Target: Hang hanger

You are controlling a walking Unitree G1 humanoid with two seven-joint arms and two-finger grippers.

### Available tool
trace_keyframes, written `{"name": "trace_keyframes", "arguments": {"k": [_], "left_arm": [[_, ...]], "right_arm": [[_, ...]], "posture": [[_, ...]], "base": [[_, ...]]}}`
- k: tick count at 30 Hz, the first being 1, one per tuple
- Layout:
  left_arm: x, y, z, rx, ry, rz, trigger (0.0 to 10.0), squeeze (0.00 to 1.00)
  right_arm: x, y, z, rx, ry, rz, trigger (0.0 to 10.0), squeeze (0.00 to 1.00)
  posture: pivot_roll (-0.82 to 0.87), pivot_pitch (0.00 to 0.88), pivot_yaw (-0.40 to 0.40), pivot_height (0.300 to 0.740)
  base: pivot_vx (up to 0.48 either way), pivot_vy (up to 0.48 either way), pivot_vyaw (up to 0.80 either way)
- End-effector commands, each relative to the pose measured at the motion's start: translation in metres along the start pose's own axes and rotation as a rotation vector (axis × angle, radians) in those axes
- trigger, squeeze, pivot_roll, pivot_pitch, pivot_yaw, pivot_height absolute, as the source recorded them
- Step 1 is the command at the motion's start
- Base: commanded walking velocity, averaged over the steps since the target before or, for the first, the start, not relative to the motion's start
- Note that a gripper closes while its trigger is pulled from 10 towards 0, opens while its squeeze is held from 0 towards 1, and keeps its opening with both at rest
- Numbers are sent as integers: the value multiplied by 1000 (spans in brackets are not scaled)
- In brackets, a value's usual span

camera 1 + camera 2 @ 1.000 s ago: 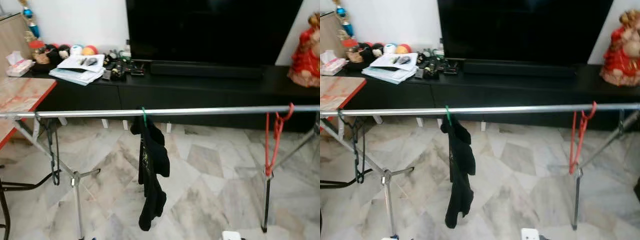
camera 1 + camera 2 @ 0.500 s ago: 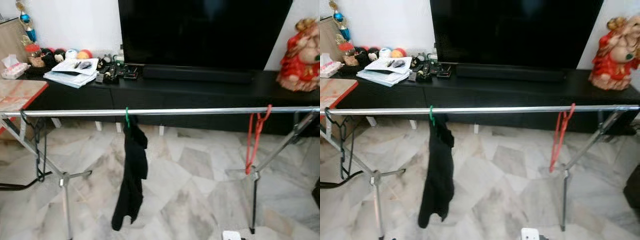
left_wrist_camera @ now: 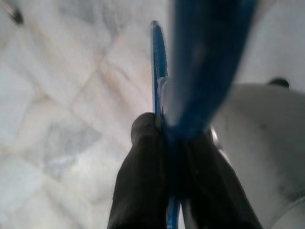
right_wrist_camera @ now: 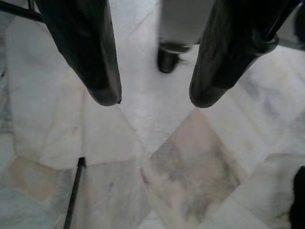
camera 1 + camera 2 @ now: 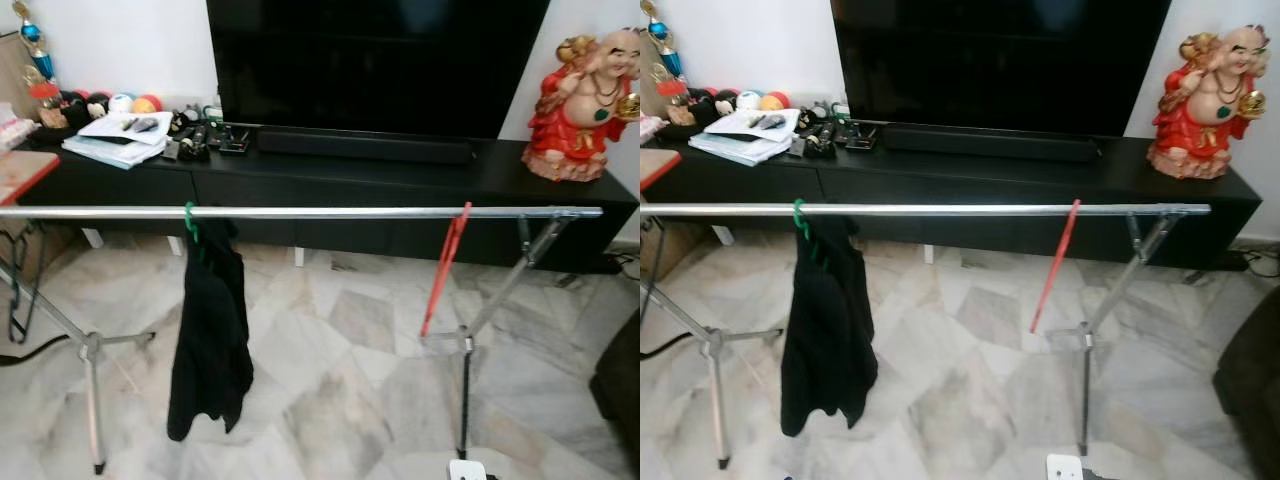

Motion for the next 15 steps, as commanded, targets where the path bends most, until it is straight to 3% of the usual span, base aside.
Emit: {"name": "trace_keyframes", "arguments": {"k": [1,13,15], "left_arm": [[0,-3,4,-1,-6,-11,10000,0],[0,-1,5,-21,-8,1,10000,0],[0,-1,5,-17,-12,1,10000,0]], "right_arm": [[-1,-1,7,4,-18,-7,10000,0],[-1,-1,8,6,-21,-8,10000,0],[-1,-1,8,6,-23,-6,10000,0]], "posture": [[31,67,-5,740],[32,69,-7,740],[31,67,-7,740]], "base": [[0,0,0],[0,0,0],[287,0,0]]}}
Point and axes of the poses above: a point about 5 cm out from each wrist's last joint towards the gripper, its own x axis pointing out of the wrist towards the gripper, its own y axis along the axis of the wrist's last joint, z = x × y, the point moved 6 cm from there along x, pointing out of the wrist towards the gripper, and after that the axes turned 15 degrees about x, right-handed, at the moved point
